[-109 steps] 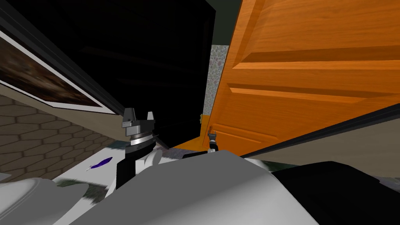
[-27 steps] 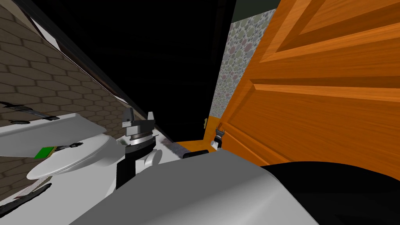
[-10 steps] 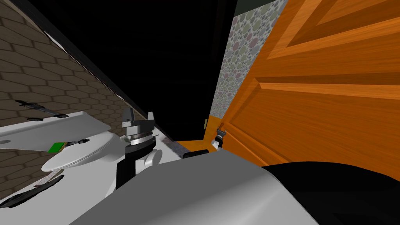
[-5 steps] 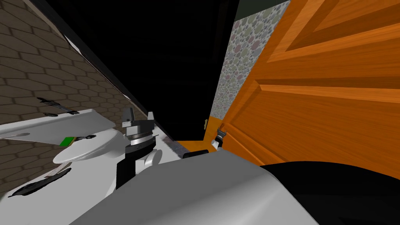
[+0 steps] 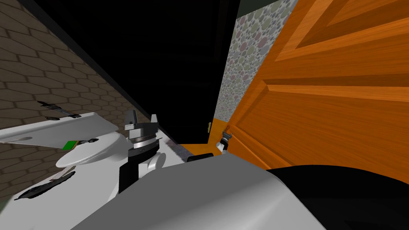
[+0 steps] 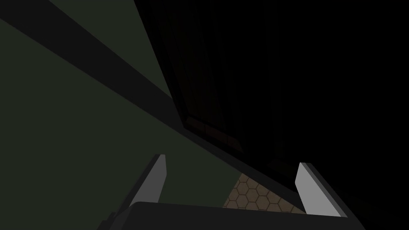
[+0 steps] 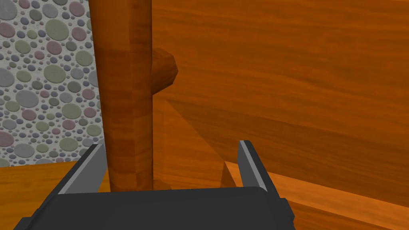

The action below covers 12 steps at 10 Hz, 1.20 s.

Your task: Push the door open

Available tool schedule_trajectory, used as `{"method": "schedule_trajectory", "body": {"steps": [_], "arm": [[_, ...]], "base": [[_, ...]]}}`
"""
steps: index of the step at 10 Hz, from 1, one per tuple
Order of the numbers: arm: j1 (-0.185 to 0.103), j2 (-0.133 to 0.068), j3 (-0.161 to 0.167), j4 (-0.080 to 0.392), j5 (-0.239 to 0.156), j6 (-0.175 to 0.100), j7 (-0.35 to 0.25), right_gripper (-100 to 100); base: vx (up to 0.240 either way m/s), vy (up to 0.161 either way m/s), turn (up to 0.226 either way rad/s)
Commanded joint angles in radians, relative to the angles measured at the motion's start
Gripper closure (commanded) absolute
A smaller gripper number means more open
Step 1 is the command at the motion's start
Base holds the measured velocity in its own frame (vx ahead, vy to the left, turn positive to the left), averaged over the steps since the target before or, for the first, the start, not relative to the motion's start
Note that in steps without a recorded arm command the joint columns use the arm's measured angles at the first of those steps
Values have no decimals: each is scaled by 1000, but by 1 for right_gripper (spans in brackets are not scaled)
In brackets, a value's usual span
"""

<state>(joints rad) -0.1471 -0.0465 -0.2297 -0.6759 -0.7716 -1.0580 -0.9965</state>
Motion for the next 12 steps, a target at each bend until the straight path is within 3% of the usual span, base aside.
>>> {"method": "schedule_trajectory", "body": {"steps": [1, 4, 5, 7, 9, 10, 12], "arm": [[-14, -24, -14, 50, -3, -45, -19, 100], [-14, -24, -14, 58, -3, -45, -19, 100], [-32, -12, -31, 59, 5, -27, -10, 100], [-35, -15, -55, 62, 7, -30, -8, 100], [-35, -15, -55, 62, 7, -30, -8, 100], [-38, -17, -73, 64, 9, -33, -6, 100], [-38, -17, -73, 75, 9, -33, -6, 100]], "base": [[-4, 8, 6], [-2, -3, -7], [13, -24, 171], [23, -31, 87], [6, -10, -3], [6, -15, 52], [8, -16, 8]]}}
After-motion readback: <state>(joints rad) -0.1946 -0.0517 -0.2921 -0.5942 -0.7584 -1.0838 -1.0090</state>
